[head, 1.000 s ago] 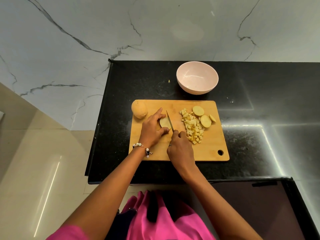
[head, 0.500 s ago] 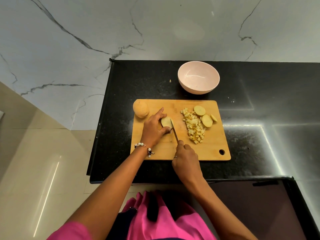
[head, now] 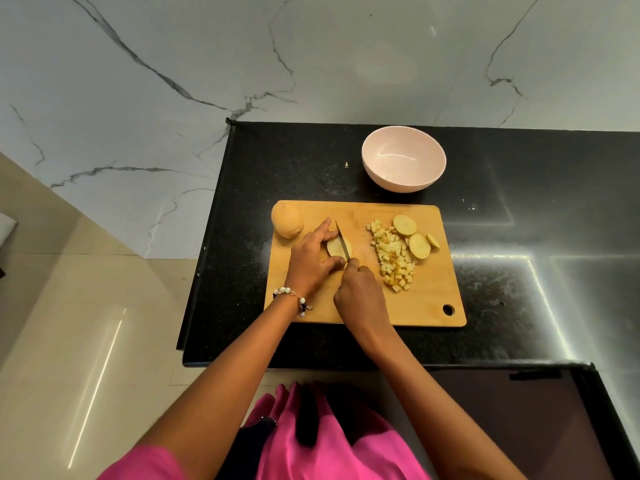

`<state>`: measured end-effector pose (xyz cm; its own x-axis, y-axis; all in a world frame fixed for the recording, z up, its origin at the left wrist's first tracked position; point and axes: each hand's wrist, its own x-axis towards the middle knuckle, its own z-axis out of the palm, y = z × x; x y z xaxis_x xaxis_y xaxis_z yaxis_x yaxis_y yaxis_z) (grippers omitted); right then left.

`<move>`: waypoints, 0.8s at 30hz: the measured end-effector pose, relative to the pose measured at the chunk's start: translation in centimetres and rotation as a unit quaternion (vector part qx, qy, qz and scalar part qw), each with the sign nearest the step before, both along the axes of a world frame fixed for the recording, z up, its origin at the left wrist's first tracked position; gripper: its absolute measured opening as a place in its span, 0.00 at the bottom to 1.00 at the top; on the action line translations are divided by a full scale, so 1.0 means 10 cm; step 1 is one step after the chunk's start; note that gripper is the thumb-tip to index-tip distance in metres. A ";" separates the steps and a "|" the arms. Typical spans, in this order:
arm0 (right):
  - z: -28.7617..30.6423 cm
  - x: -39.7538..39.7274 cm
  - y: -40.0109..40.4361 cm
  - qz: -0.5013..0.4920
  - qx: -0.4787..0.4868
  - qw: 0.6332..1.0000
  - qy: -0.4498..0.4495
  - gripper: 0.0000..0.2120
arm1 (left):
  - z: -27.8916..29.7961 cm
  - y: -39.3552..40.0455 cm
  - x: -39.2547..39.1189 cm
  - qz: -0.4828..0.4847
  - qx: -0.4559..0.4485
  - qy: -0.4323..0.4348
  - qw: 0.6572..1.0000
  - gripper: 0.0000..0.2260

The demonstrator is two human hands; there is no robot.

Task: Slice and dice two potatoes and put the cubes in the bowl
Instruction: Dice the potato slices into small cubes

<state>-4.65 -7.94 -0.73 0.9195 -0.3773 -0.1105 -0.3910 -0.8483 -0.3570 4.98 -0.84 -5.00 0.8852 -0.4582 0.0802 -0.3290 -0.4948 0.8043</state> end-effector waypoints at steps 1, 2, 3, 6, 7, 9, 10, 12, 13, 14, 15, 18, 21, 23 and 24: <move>0.00 0.01 0.01 0.001 0.000 1.000 -0.002 0.17 | 0.00 -0.01 0.00 0.001 -0.001 -0.001 1.000 0.36; 0.00 0.00 0.03 0.003 -0.001 1.000 0.000 0.17 | 0.00 -0.01 -0.01 0.004 -0.002 -0.001 1.000 0.36; -0.01 -0.04 0.03 0.005 -0.006 1.000 0.008 0.18 | 0.00 -0.01 -0.01 0.008 -0.003 0.002 1.000 0.36; -0.03 -0.31 0.07 0.018 -0.024 0.999 0.042 0.24 | 0.01 -0.01 -0.02 0.016 -0.006 0.001 1.000 0.36; -0.02 -0.39 0.08 0.019 -0.021 0.998 0.054 0.25 | 0.01 -0.01 -0.02 0.017 -0.006 0.000 1.000 0.36; -0.01 -0.47 0.05 0.010 0.006 0.998 0.066 0.25 | 0.01 0.00 -0.02 0.015 -0.003 -0.002 1.000 0.36; 0.00 -0.47 0.02 0.002 0.025 0.998 0.060 0.24 | 0.01 0.00 -0.03 0.012 -0.001 -0.002 1.000 0.36; 0.04 -0.42 -0.04 -0.006 0.051 0.998 0.030 0.20 | 0.02 0.01 -0.02 0.005 0.004 -0.010 1.000 0.35; 0.05 -0.38 -0.06 -0.005 0.052 0.999 0.016 0.19 | 0.02 0.02 -0.02 0.003 0.008 -0.020 1.000 0.34; 0.07 -0.33 -0.08 -0.003 0.048 0.999 0.005 0.17 | 0.02 0.03 -0.02 0.001 0.011 -0.034 0.999 0.33; 0.08 -0.28 -0.09 0.000 0.044 0.999 0.000 0.16 | 0.02 0.04 -0.03 0.001 0.016 -0.051 0.999 0.32; 0.06 -0.14 -0.11 0.013 0.025 1.000 -0.009 0.16 | -0.01 0.09 -0.07 0.013 0.040 -0.100 0.994 0.24; 0.01 -0.06 -0.11 0.017 0.017 1.000 -0.004 0.18 | -0.03 0.10 -0.06 0.021 0.048 -0.106 0.993 0.23; -0.01 -0.05 -0.11 0.017 0.013 1.000 0.004 0.18 | -0.03 0.09 -0.05 0.018 0.044 -0.096 0.994 0.25; -0.01 -0.04 -0.11 0.018 0.015 1.000 0.005 0.18 | -0.03 0.09 -0.04 0.019 0.038 -0.091 0.995 0.26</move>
<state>-5.09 -9.03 -0.86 0.9313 -0.3400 -0.1305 -0.3637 -0.8514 -0.3779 4.57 0.06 -5.28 0.8758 -0.4363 0.2064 -0.4458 -0.5671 0.6926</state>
